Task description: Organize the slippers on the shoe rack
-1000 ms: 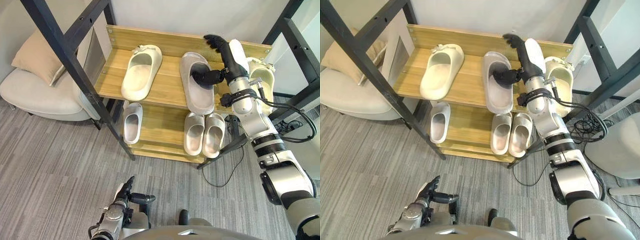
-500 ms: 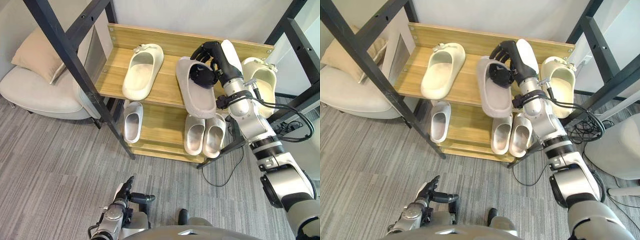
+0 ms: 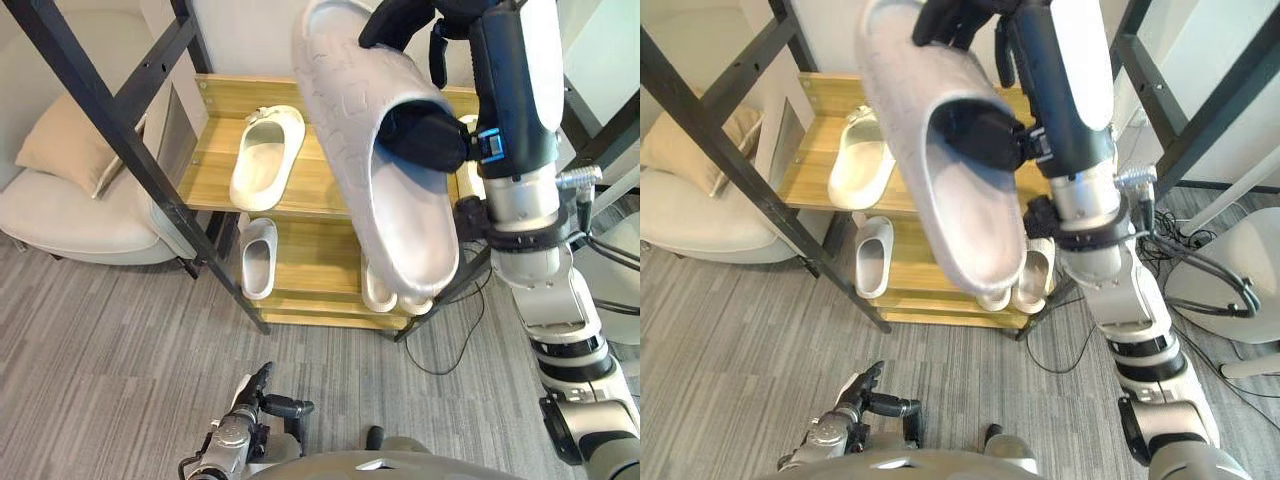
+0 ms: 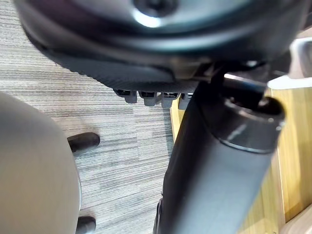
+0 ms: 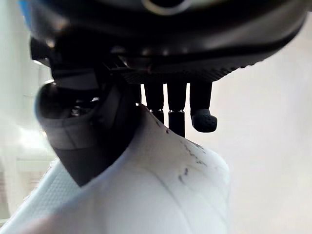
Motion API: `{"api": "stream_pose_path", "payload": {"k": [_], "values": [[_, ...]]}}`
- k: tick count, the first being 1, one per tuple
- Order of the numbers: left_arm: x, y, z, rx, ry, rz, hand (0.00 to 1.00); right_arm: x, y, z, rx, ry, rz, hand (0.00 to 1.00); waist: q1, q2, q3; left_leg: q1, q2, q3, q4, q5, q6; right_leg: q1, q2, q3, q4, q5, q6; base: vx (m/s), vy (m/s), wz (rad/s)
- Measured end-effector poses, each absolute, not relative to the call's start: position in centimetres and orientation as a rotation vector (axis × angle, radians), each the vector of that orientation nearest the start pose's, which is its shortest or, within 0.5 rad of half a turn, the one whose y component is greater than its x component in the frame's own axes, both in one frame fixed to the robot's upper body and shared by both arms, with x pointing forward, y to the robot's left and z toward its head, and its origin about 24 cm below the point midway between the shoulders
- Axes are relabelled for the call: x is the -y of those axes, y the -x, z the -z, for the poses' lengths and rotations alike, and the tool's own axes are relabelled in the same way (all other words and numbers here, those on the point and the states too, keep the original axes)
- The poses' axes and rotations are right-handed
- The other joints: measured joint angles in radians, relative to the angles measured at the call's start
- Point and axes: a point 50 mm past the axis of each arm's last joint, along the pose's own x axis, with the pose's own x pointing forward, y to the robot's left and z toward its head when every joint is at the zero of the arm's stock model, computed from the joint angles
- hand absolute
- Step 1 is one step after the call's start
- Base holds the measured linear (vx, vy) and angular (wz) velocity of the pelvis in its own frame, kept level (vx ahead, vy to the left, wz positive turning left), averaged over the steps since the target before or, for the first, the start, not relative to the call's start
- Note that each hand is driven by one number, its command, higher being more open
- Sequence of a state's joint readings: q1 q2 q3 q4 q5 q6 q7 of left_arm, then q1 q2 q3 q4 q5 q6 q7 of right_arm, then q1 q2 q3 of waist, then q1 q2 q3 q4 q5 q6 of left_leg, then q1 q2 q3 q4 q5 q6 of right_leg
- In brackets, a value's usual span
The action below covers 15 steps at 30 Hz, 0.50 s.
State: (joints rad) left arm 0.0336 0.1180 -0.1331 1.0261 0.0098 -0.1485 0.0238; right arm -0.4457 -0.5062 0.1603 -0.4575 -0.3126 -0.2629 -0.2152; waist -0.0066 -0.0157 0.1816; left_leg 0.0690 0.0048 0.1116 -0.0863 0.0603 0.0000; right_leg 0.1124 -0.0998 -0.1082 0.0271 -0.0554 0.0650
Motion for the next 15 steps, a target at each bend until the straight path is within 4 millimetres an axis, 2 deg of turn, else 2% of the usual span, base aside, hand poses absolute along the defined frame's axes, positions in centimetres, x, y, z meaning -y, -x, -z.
{"api": "stream_pose_path", "payload": {"k": [5, 8, 10, 11, 12, 15], "values": [[-17.5, -12.5, 15.1, -0.934, -0.184, 0.060, 1.00, 9.0, -22.4, -22.3, 1.107, 0.541, -0.356, 0.00, 0.001, 0.008, -0.030, 0.001, 0.006, 0.003, 0.000, 0.003, -0.003, 0.000, 0.006, 0.005, 0.000, -0.001, -0.001, -0.04, -0.013, -0.03], [-17.4, -12.6, 15.1, -0.934, -0.194, 0.075, 1.00, 6.1, -21.6, -19.1, 0.994, 0.520, -0.596, 0.00, 0.005, 0.008, -0.033, 0.001, 0.008, 0.001, 0.000, 0.006, -0.005, -0.001, 0.007, 0.004, 0.004, -0.004, -0.003, -0.04, -0.016, 0.02], [-17.2, -12.8, 15.1, -0.929, -0.207, 0.094, 1.00, 5.1, -21.6, -17.1, 0.909, 0.536, -0.694, 0.00, 0.013, 0.006, -0.035, -0.002, 0.007, -0.008, 0.000, 0.009, -0.004, -0.003, 0.006, -0.003, 0.010, -0.008, -0.003, -0.03, -0.013, 0.10], [-17.2, -12.8, 15.1, -0.929, -0.209, 0.095, 1.00, 5.0, -21.6, -16.8, 0.898, 0.537, -0.703, 0.00, 0.015, 0.006, -0.035, -0.003, 0.007, -0.010, 0.000, 0.010, -0.004, -0.004, 0.006, -0.004, 0.012, -0.009, -0.003, -0.04, -0.016, 0.20], [-17.1, -13.0, 15.0, -0.925, -0.218, 0.106, 1.00, 4.2, -21.9, -14.3, 0.782, 0.574, -0.792, 0.00, 0.029, 0.005, -0.035, -0.012, 0.005, -0.021, 0.000, 0.016, -0.003, -0.015, 0.004, -0.016, 0.028, -0.017, -0.002, -0.03, -0.012, 0.17], [-17.1, -13.6, 14.8, -0.904, -0.240, 0.113, 1.00, 3.9, -22.4, -12.2, 0.677, 0.610, -0.843, 0.00, 0.045, 0.000, -0.021, -0.058, 0.003, -0.038, 0.030, 0.021, -0.002, -0.067, -0.003, -0.029, 0.092, -0.038, -0.006, -0.05, -0.015, 0.20]]}}
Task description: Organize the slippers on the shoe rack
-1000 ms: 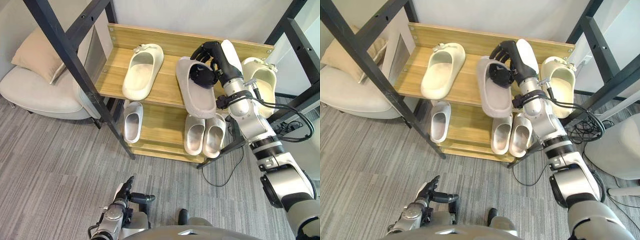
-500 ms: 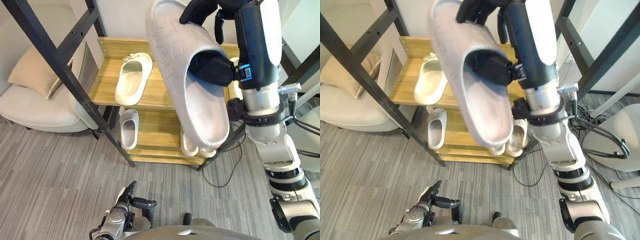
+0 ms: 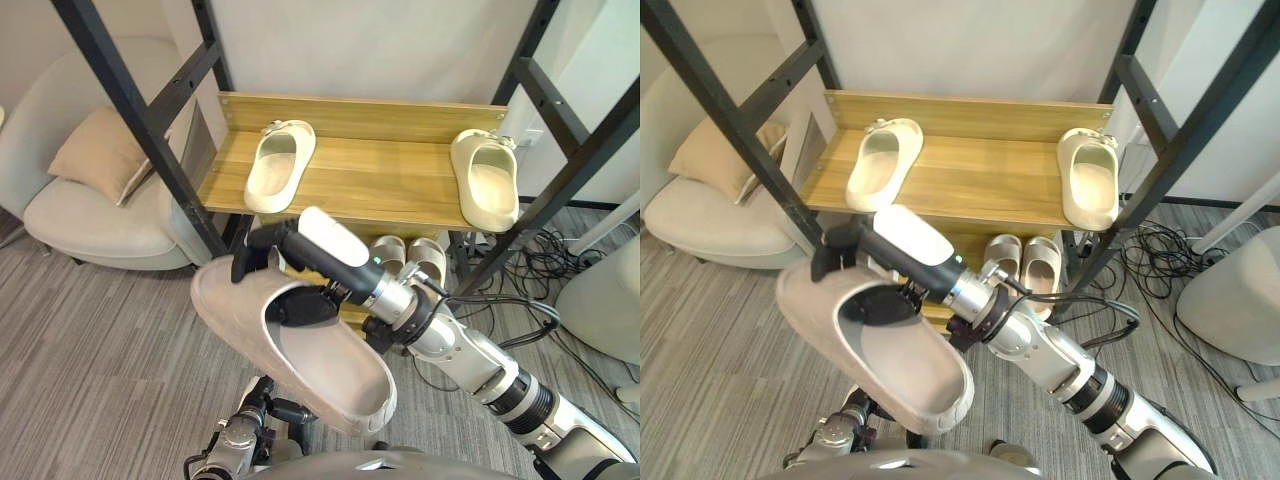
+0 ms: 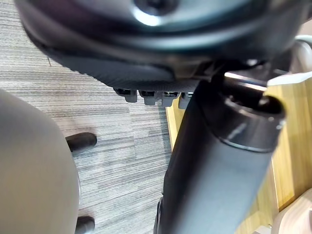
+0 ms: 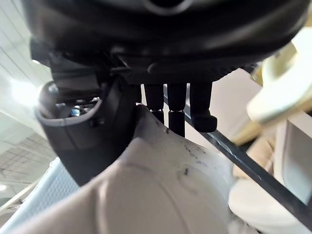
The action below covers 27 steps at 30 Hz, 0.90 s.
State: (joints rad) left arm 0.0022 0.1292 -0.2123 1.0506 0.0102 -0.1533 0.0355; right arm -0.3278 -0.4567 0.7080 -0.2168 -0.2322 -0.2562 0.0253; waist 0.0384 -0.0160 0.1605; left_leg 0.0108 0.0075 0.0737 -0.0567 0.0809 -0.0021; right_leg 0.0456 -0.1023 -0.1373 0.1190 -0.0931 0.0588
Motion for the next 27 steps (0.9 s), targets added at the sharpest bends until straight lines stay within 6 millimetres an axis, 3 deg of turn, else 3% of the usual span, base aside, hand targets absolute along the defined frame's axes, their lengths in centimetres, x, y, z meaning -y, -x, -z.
{"api": "stream_pose_path", "payload": {"k": [3, 4, 7, 10, 12, 14, 19, 22, 27], "values": [[-17.4, -15.7, 14.0, -0.850, -0.260, 0.104, 1.00, 3.8, -23.3, -11.6, 0.635, 0.636, -0.839, 0.00, 0.015, -0.007, 0.067, -0.130, 0.005, -0.024, 0.168, -0.053, 0.000, -0.100, -0.009, -0.009, 0.128, -0.037, -0.008, -0.17, -0.026, 0.28], [-17.2, -17.1, 13.4, -0.804, -0.264, 0.102, 1.00, 3.7, -24.0, -11.7, 0.629, 0.658, -0.835, 0.00, 0.016, -0.005, 0.111, -0.221, 0.008, -0.036, 0.288, -0.090, 0.001, -0.167, -0.016, -0.017, 0.217, -0.072, -0.008, -0.24, -0.012, 0.21], [-17.0, -19.0, 12.3, -0.729, -0.253, 0.093, 1.00, 3.5, -24.8, -11.5, 0.611, 0.700, -0.839, 0.00, 0.019, 0.012, 0.169, -0.347, 0.020, -0.049, 0.447, -0.152, -0.013, -0.279, -0.024, -0.020, 0.363, -0.132, -0.015, -0.27, -0.018, 0.12], [-16.8, -21.1, 10.9, -0.636, -0.228, 0.080, 1.00, 3.9, -25.7, -11.2, 0.593, 0.775, -0.823, 0.00, 0.021, 0.019, 0.217, -0.495, 0.018, -0.057, 0.575, -0.177, -0.012, -0.433, -0.050, -0.018, 0.530, -0.189, -0.018, -0.27, -0.026, 0.15], [-16.8, -21.6, 10.5, -0.612, -0.224, 0.079, 1.00, 4.0, -26.1, -11.2, 0.595, 0.804, -0.816, 0.00, 0.022, 0.019, 0.228, -0.528, 0.018, -0.058, 0.603, -0.182, -0.016, -0.467, -0.053, -0.017, 0.563, -0.197, -0.021, -0.18, -0.007, 0.05], [-16.6, -23.8, 8.6, -0.514, -0.213, 0.081, 1.00, 4.9, -27.7, -12.2, 0.613, 0.921, -0.781, 0.00, 0.026, 0.021, 0.263, -0.669, 0.020, -0.065, 0.735, -0.212, -0.021, -0.607, -0.068, -0.014, 0.703, -0.242, -0.029, -0.18, -0.024, 0.08], [-16.3, -26.7, 5.9, -0.383, -0.208, 0.076, 1.00, 7.0, -30.1, -14.0, 0.627, 1.020, -0.644, 0.00, 0.030, 0.024, 0.283, -0.877, 0.029, -0.089, 0.987, -0.297, -0.012, -0.787, -0.080, -0.012, 0.933, -0.329, -0.032, -0.10, -0.025, 0.05], [-16.5, -28.5, 3.3, -0.268, -0.169, 0.026, 1.00, 8.7, -31.5, -17.0, 0.695, 1.038, -0.456, 0.00, 0.031, 0.019, 0.295, -1.030, 0.034, -0.110, 1.167, -0.362, -0.010, -0.922, -0.088, -0.009, 1.104, -0.400, -0.034, -0.07, 0.013, 0.02], [-17.0, -29.2, 1.8, -0.200, -0.090, -0.049, 1.00, 10.2, -32.3, -19.4, 0.753, 0.990, -0.265, 0.00, 0.038, 0.013, 0.305, -1.111, 0.035, -0.111, 1.271, -0.402, -0.015, -1.001, -0.098, 0.003, 1.215, -0.454, -0.035, -0.04, -0.001, 0.01]]}}
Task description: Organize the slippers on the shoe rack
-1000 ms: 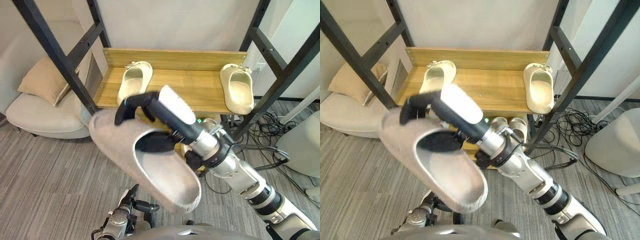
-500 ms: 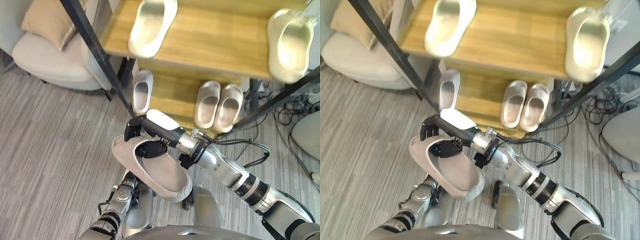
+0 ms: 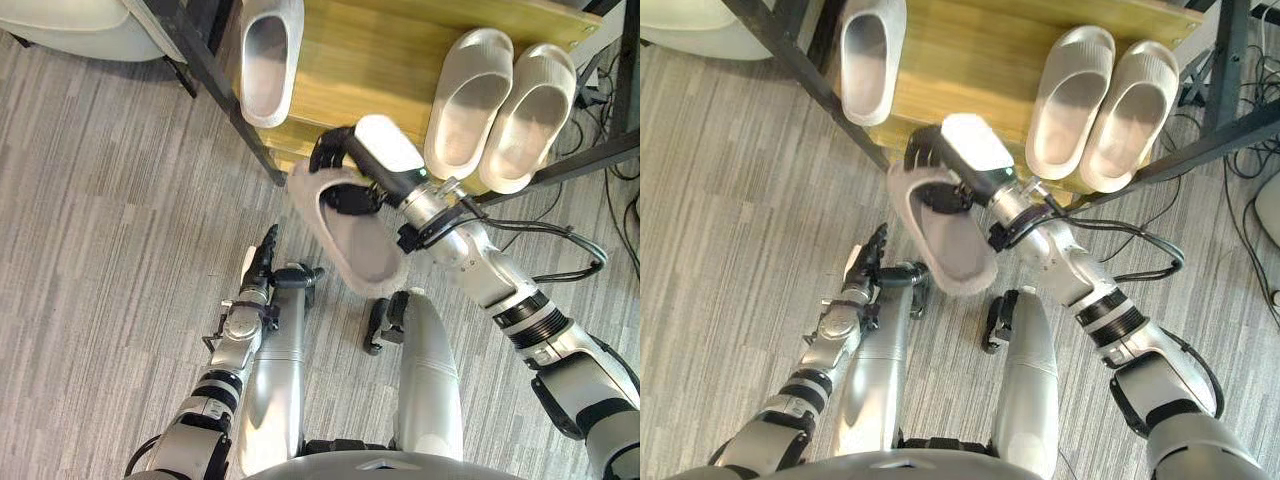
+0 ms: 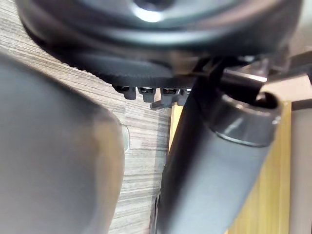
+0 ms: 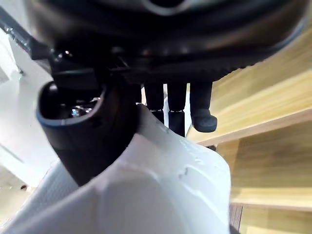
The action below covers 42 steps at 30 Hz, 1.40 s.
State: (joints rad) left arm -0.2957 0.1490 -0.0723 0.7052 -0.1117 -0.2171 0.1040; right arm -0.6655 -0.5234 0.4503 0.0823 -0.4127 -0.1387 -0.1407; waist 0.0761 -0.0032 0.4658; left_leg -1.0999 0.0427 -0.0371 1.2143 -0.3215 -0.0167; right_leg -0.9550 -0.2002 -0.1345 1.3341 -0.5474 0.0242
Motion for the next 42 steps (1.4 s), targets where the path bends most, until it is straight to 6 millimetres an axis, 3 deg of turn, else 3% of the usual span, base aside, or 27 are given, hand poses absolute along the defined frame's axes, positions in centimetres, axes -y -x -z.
{"api": "stream_pose_path", "payload": {"k": [6, 12, 16, 23, 24, 31, 42], "values": [[-17.4, -29.5, 1.0, -0.161, -0.020, -0.108, 1.00, 11.2, -32.8, -22.2, 0.821, 0.933, -0.088, 0.00, 0.012, -0.004, 0.002, -0.057, 0.002, -0.010, 0.053, -0.019, -0.010, -0.050, -0.003, -0.007, 0.059, -0.033, -0.010, 0.00, -0.061, 0.04], [-17.0, -29.5, 0.5, -0.136, 0.010, -0.119, 1.00, 13.3, -34.8, -25.5, 0.832, 0.866, 0.146, 0.00, 0.030, -0.007, -0.001, -0.083, -0.002, -0.032, 0.078, -0.029, -0.021, -0.058, -0.009, -0.033, 0.083, -0.059, -0.023, 0.02, -0.067, 0.08], [-16.9, -29.5, 0.5, -0.133, 0.013, -0.123, 1.00, 14.2, -35.9, -26.1, 0.794, 0.861, 0.225, 0.00, 0.034, -0.013, -0.008, -0.092, -0.006, -0.042, 0.078, -0.030, -0.023, -0.058, -0.012, -0.046, 0.083, -0.064, -0.026, 0.02, -0.053, 0.07], [-16.3, -29.4, 0.8, -0.146, 0.031, -0.130, 1.00, 16.0, -38.4, -25.4, 0.655, 0.902, 0.288, 0.00, 0.056, -0.017, -0.042, -0.117, -0.023, -0.065, 0.079, -0.028, -0.028, -0.064, -0.029, -0.076, 0.090, -0.080, -0.039, 0.02, -0.047, 0.11], [-16.1, -29.3, 0.9, -0.147, 0.037, -0.127, 1.00, 16.5, -38.8, -25.4, 0.630, 0.910, 0.301, 1.00, 0.061, -0.018, -0.053, -0.130, -0.030, -0.069, 0.079, -0.026, -0.032, -0.073, -0.034, -0.081, 0.093, -0.083, -0.041, 0.02, -0.052, 0.23], [-15.5, -29.2, 0.8, -0.125, 0.057, -0.129, 1.00, 17.0, -39.8, -27.2, 0.611, 0.893, 0.352, 1.00, 0.084, -0.016, -0.056, -0.144, -0.047, -0.087, 0.079, -0.020, -0.042, -0.074, -0.052, -0.104, 0.105, -0.099, -0.049, 0.00, -0.039, 0.11], [-14.8, -29.2, 1.2, -0.142, 0.084, -0.125, 1.00, 16.8, -40.1, -29.1, 0.631, 0.811, 0.392, 1.00, 0.091, -0.016, -0.076, -0.158, -0.068, -0.091, 0.067, -0.014, -0.048, -0.082, -0.075, -0.117, 0.105, -0.107, -0.050, 0.00, -0.028, 0.07]]}}
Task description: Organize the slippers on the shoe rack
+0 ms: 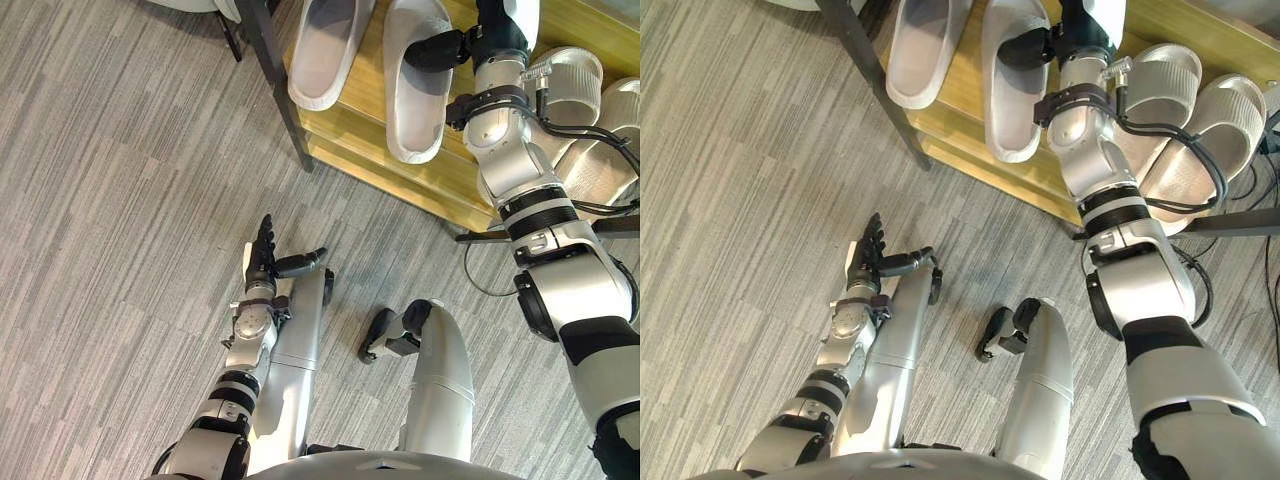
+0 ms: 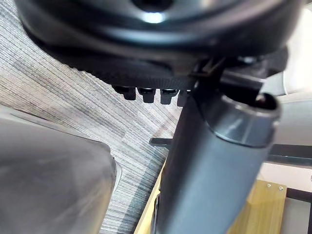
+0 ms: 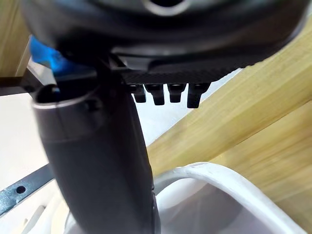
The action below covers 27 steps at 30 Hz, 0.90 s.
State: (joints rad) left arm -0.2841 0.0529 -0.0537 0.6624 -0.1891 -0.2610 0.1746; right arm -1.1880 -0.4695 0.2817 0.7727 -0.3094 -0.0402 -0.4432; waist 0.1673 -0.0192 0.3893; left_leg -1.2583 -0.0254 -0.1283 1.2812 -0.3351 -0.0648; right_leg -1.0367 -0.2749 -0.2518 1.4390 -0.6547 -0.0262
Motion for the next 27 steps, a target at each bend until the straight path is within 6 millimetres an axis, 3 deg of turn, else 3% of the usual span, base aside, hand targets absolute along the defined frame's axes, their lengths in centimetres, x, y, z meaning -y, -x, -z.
{"api": "stream_pose_path", "payload": {"k": [10, 17, 23, 27], "values": [[-15.4, -29.0, 1.6, -0.167, 0.086, -0.139, 1.00, 15.4, -40.3, -28.8, 0.604, 0.744, 0.303, 1.00, -0.010, 0.000, -0.004, 0.018, 0.027, 0.010, -0.003, -0.001, -0.001, 0.009, 0.018, 0.006, -0.008, 0.001, 0.000, -0.02, -0.035, -0.06], [-15.9, -28.9, 2.0, -0.192, 0.090, -0.148, 1.00, 15.0, -40.0, -26.4, 0.567, 0.753, 0.224, 1.00, -0.019, -0.001, -0.003, 0.038, 0.053, 0.022, -0.011, -0.001, -0.001, 0.023, 0.036, 0.011, -0.026, 0.009, 0.004, -0.01, -0.027, -0.08], [-16.9, -28.7, 2.7, -0.234, 0.105, -0.182, 1.00, 13.0, -37.5, -25.5, 0.668, 0.594, 0.156, 1.00, -0.040, -0.005, -0.002, 0.066, 0.064, 0.029, -0.027, -0.002, -0.002, 0.041, 0.046, 0.016, -0.041, 0.015, 0.008, -0.01, -0.023, -0.05], [-17.6, -28.5, 3.0, -0.255, 0.126, -0.209, 1.00, 12.2, -35.3, -23.9, 0.689, 0.391, 0.135, 1.00, -0.051, -0.025, 0.000, 0.088, 0.066, 0.029, -0.042, -0.002, -0.003, 0.065, 0.048, 0.013, -0.059, 0.016, 0.010, 0.00, 0.000, 0.00]]}}
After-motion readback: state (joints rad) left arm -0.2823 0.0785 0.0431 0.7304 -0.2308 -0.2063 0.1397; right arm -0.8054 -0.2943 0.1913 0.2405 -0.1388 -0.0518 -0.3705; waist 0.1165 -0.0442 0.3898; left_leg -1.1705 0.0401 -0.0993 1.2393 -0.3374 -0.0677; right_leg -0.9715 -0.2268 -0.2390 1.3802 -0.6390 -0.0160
